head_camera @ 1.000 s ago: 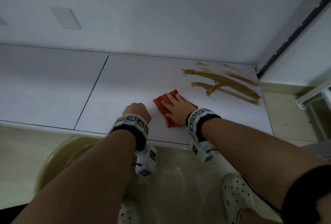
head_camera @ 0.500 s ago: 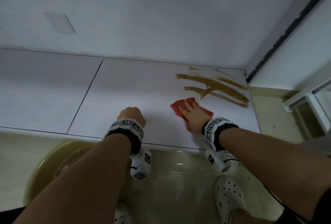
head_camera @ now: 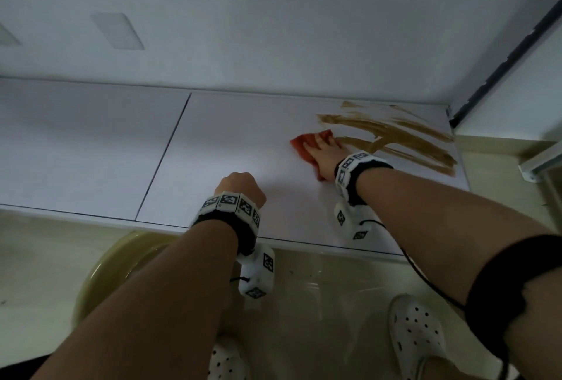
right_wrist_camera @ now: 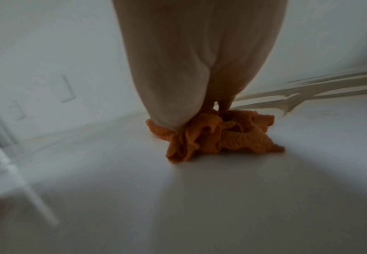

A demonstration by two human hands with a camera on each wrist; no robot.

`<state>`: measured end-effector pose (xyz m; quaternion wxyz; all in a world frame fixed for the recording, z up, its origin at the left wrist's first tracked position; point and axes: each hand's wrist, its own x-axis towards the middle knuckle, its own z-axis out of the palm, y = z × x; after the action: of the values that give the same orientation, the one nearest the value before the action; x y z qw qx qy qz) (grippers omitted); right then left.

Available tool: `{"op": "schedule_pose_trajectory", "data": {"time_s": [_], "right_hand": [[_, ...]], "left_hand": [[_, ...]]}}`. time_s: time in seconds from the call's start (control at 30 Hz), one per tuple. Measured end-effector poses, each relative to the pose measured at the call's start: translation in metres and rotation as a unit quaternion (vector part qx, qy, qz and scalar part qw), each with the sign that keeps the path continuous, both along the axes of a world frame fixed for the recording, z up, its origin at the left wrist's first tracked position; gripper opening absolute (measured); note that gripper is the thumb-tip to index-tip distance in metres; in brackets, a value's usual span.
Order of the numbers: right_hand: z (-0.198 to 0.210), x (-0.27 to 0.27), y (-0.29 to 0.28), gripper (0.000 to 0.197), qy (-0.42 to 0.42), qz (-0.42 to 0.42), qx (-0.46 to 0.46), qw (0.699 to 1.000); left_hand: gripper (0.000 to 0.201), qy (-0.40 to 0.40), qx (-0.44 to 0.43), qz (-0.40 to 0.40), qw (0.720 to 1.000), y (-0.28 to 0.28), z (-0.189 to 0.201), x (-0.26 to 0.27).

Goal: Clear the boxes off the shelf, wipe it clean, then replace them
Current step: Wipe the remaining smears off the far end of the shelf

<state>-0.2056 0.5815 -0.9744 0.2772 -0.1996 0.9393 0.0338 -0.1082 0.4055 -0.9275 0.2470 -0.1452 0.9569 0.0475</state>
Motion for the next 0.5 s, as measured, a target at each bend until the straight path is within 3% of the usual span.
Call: {"op": "schedule_pose_trajectory", "data": {"time_s": [0.23,0.5], "right_hand": [[0.0,0.011,0.056,0.084,0.017,-0.055,0.013,0.998],[-0.006,0.071,0.001,0.082,0.018,0.099,0.008,0.995]], "left_hand": [[0.027,0.006,0.004,0.0,1.0,0.002,-0.001,-0.003],[0.027,-0.001,-0.01,0.0,1.0,0.007,0.001,0.0]]}}
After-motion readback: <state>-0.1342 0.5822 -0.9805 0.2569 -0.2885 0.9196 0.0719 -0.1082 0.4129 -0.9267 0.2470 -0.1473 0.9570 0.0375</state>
